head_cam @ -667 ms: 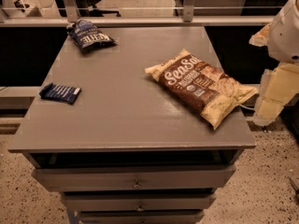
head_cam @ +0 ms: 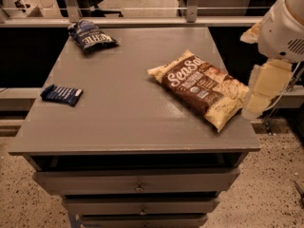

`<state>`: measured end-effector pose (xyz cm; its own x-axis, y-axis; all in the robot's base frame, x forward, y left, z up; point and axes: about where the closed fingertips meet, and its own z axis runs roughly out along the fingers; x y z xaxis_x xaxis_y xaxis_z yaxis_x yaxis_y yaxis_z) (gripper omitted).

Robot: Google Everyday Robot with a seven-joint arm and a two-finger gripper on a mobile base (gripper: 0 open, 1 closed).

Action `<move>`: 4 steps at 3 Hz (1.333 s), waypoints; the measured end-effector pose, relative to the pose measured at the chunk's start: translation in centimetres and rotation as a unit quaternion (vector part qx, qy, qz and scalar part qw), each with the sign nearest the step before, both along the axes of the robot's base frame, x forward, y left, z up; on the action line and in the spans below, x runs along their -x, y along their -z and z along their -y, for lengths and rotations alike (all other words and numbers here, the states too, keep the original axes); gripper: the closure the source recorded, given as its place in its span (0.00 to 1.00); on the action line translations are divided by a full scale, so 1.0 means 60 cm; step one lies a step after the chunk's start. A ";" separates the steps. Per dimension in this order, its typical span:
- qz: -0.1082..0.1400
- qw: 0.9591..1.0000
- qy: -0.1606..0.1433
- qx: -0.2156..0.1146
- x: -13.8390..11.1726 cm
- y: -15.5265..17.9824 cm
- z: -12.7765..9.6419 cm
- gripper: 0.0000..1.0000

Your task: Pick blue chip bag

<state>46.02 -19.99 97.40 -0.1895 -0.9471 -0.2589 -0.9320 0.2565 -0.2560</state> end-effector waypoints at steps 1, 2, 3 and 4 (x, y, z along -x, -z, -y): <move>0.022 0.998 -0.022 -0.046 -0.084 0.007 -0.073 0.00; 0.049 0.992 -0.040 -0.106 -0.184 0.008 -0.175 0.00; 0.072 0.981 -0.048 -0.173 -0.267 -0.005 -0.287 0.00; 0.070 0.980 -0.055 -0.178 -0.268 -0.004 -0.291 0.00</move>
Offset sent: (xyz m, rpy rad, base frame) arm 0.1852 0.1789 -0.0022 0.3650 -0.1657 0.1176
